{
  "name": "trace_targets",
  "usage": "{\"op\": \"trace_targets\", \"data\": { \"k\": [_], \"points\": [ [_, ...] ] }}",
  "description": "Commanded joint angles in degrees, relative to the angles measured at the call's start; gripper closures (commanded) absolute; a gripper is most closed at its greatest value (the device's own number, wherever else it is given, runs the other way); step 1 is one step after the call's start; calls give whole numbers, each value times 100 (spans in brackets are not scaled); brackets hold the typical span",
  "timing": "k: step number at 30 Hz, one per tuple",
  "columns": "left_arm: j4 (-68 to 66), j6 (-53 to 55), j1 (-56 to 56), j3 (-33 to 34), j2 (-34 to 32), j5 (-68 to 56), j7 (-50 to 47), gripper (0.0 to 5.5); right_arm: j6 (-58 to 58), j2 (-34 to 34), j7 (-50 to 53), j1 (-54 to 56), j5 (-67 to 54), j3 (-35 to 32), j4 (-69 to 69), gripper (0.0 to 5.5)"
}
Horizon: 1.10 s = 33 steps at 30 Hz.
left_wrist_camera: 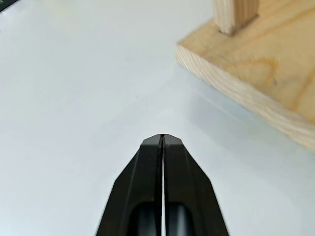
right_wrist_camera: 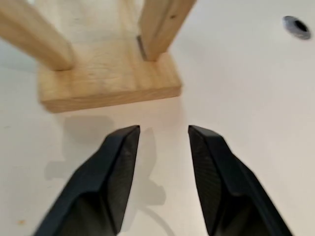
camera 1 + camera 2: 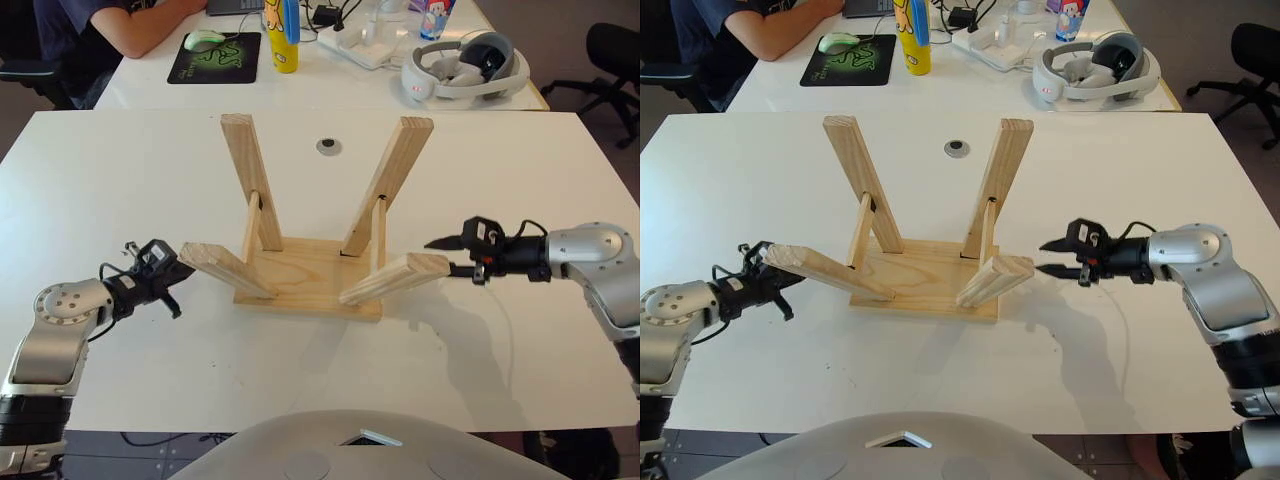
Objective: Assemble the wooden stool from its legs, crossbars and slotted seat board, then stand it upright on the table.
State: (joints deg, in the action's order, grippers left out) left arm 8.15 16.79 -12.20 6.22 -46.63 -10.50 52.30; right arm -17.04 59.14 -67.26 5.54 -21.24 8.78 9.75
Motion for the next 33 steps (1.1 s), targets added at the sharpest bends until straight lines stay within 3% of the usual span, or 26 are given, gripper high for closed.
{"op": "trace_targets", "data": {
  "k": [1,6,14,22,33],
  "points": [
    [379,-165,-504,-458,-440,329,423,550,-386,-94,180,-324,60,56,608,303],
    [318,-437,-525,-815,-352,777,148,550,-277,-491,673,-727,683,457,712,303],
    [392,-462,-445,-885,-76,666,-160,550,-463,-1201,1587,-936,989,384,563,434],
    [556,-411,-375,-1131,31,526,-77,550,-714,-1439,1703,-1162,974,440,802,548],
    [973,-135,-313,-1147,113,174,-4,550,-1264,-1808,1662,-1098,483,248,1294,548]
  ]
}}
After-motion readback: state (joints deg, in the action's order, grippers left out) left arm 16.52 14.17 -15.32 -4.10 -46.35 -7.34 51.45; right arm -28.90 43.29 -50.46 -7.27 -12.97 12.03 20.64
